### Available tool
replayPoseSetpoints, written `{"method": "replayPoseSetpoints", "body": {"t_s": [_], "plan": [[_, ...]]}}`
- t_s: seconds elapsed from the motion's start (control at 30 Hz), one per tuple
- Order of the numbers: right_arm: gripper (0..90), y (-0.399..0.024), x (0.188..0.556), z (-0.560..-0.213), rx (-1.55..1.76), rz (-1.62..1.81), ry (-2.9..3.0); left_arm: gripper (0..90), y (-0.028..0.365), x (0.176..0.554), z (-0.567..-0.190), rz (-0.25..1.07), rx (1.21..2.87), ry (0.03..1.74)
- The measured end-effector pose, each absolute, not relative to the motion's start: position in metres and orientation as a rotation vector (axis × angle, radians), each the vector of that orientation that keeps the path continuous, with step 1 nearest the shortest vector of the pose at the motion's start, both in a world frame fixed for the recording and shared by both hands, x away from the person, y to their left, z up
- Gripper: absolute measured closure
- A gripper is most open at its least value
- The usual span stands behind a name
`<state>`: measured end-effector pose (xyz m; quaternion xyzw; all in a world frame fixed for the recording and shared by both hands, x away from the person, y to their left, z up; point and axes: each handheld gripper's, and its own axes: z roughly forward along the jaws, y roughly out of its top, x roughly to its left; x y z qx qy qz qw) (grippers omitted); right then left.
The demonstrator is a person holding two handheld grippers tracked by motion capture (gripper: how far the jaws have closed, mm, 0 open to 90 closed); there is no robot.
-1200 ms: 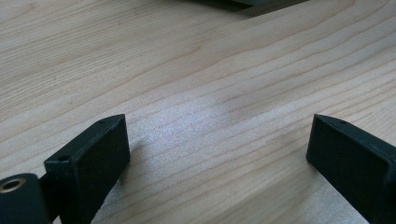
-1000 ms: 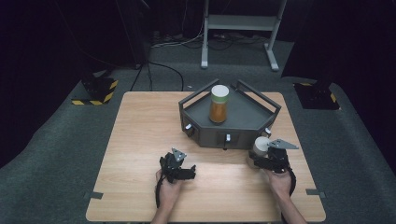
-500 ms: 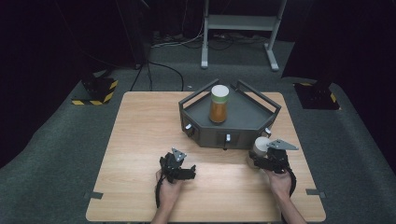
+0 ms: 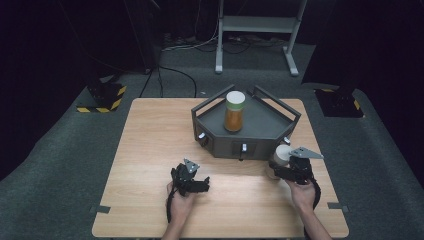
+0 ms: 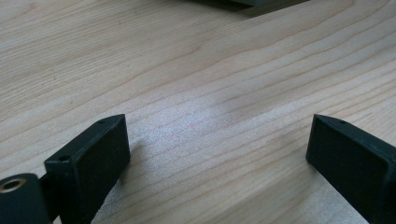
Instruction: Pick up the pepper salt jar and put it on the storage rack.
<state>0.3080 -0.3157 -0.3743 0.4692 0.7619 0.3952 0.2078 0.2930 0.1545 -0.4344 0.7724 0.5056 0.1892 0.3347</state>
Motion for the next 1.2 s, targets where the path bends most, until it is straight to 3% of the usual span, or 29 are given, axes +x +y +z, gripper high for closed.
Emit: {"method": "replayPoseSetpoints", "body": {"t_s": [0.7,1.2], "plan": [[31.7,-0.322,0.314,-0.347,1.267,1.079,2.167,5.9,0.154,0.293,-0.434,0.495,2.017,1.319],[31.9,-0.33,0.325,-0.304,1.229,1.105,2.245,5.9,0.154,0.293,-0.434,0.495,2.017,1.319]]}}
